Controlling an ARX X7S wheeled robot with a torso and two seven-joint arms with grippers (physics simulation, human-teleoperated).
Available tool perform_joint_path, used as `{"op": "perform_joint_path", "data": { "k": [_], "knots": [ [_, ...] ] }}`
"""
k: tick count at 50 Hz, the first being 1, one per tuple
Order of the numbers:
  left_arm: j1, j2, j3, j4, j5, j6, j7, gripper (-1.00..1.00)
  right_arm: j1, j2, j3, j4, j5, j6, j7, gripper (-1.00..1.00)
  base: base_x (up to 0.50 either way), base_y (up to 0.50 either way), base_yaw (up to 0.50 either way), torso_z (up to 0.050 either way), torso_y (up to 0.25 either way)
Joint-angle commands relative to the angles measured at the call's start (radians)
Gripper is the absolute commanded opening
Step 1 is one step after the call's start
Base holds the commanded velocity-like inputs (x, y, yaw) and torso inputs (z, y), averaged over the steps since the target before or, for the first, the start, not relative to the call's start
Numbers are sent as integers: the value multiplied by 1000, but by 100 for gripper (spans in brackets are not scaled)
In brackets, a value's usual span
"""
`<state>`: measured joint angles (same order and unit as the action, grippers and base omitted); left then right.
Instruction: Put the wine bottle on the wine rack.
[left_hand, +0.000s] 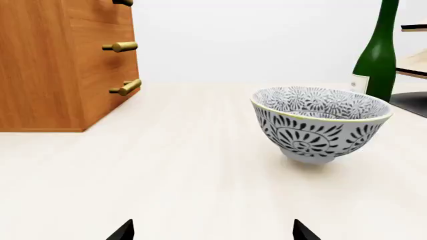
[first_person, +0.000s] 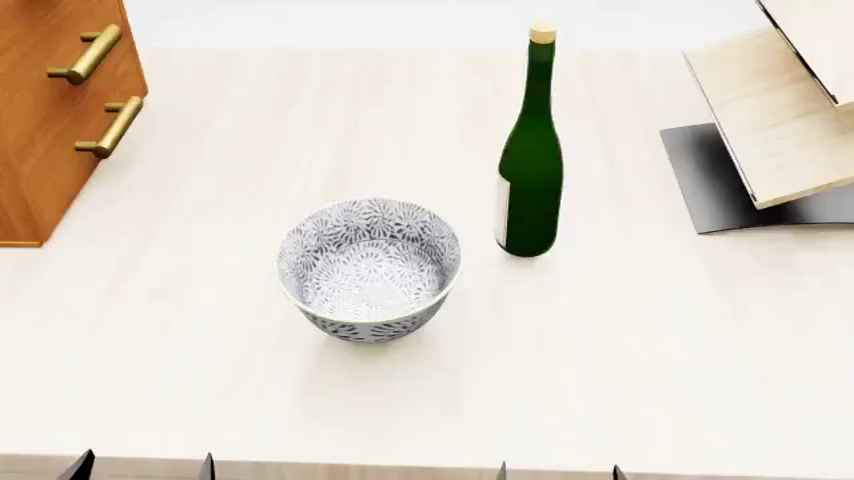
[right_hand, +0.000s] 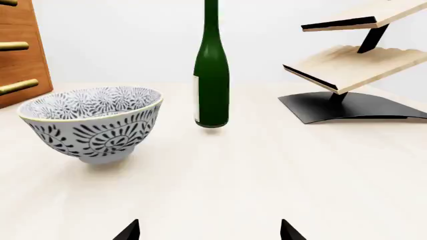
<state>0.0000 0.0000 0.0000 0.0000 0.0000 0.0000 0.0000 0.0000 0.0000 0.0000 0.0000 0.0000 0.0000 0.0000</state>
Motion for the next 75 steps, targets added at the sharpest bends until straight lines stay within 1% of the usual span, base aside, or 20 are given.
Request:
{"op": "perform_joint_path", "data": {
  "k": [1,16,19,25,28,38,41,42,46,52,57,62,68,75],
  "knots": [
    [1,-26,29,4,-26,-2,-29,100,0,14,-19,-1,14,1,19,100,0,0,0,0,0],
    [11,-59,67,27,-62,1,-66,100,-11,54,-63,-31,50,-2,74,100,0,0,0,0,0],
    [27,-65,71,69,-65,0,-75,100,-30,61,-69,-84,55,-1,80,100,0,0,0,0,0],
    [57,-79,73,162,-78,-12,-88,100,-87,79,-90,-260,19,13,111,100,0,0,0,0,0],
    [90,-88,79,244,-91,-2,-84,100,-113,87,-95,-331,24,17,113,100,0,0,0,0,0],
    [145,-109,83,386,-104,0,-104,100,-174,112,-115,-504,-6,1,138,100,0,0,0,0,0],
    [167,-115,83,433,-99,20,-115,100,-192,118,-119,-549,-11,1,145,100,0,0,0,0,0],
    [182,-117,82,455,-105,49,-112,100,-206,121,-122,-576,-22,-6,150,100,0,0,0,0,0],
    [208,-124,84,510,-87,63,-129,100,-235,131,-128,-642,-18,-8,152,100,0,0,0,0,0],
    [242,-135,89,565,-78,96,-140,100,-253,141,-133,-675,-14,-39,160,100,0,0,0,0,0],
    [261,-142,88,601,-77,120,-149,100,-283,150,-133,-727,-29,-110,173,100,0,0,0,0,0],
    [298,-142,79,638,-58,203,-168,100,-312,160,-141,-766,-51,-153,181,100,0,0,0,0,0],
    [338,-140,72,646,-45,345,-182,100,-348,170,-150,-769,-90,-312,199,100,0,0,0,0,0],
    [359,-138,71,644,-18,431,-198,100,-366,180,-157,-765,-99,-385,213,100,0,0,0,0,0]
  ]
}}
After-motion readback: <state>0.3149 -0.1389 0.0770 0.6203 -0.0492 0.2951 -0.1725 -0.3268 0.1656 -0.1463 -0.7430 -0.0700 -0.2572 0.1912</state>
